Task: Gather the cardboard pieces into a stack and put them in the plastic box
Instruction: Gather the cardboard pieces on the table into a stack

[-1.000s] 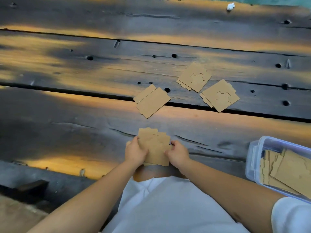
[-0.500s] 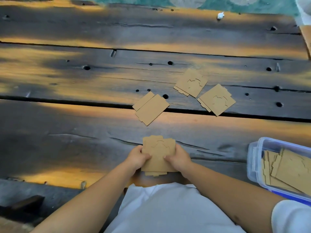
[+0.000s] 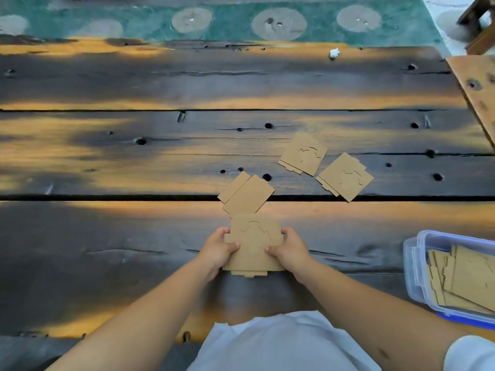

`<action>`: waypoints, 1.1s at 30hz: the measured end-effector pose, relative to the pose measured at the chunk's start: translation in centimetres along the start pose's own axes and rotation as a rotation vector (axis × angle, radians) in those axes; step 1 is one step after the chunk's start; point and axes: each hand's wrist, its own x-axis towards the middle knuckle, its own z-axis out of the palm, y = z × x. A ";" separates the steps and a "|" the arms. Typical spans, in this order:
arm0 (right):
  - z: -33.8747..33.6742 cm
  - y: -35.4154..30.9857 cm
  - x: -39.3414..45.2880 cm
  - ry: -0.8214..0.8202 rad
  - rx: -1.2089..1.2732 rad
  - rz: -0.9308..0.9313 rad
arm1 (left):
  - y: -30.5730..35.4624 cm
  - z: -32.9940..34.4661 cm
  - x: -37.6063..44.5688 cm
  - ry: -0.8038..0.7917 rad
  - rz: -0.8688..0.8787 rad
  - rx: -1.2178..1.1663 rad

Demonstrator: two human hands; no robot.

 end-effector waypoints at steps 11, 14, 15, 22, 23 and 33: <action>1.4 -5.8 5.7 0.106 -0.142 -0.106 | 5.5 -2.0 6.9 0.072 0.161 0.398; 1.1 -7.2 7.3 0.122 -0.191 -0.104 | 6.2 -2.3 9.0 0.090 0.147 0.514; 1.1 -7.7 8.0 0.120 -0.227 -0.115 | 6.4 -2.3 9.7 0.108 0.146 0.554; 1.6 -10.0 11.7 0.077 -0.505 -0.160 | 6.5 -1.8 13.0 0.160 0.060 0.750; 1.7 -10.1 12.2 0.071 -0.523 -0.151 | 6.3 -1.7 13.3 0.163 0.054 0.751; 1.7 -9.8 13.2 0.109 -0.706 -0.106 | 4.9 -2.0 13.8 0.215 0.069 0.562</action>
